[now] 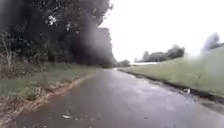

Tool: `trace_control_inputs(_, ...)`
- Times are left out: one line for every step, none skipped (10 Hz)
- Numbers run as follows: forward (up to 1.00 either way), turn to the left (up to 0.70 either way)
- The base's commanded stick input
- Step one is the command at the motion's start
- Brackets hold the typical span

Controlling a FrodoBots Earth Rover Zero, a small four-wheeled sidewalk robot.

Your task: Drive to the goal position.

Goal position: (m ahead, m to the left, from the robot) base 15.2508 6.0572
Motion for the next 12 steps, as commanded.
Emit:
trace_control_inputs(0.7,0.0)
trace_control_inputs(0.7,0.0)
trace_control_inputs(0.7,0.0)
trace_control_inputs(0.7,0.0)
trace_control_inputs(0.7,0.0)
trace_control_inputs(0.7,0.0)
trace_control_inputs(0.7,0.0)
trace_control_inputs(0.7,0.0)
trace_control_inputs(0.7,0.0)
trace_control_inputs(0.7,0.0)
trace_control_inputs(0.7,0.0)
trace_control_inputs(0.7,0.0)
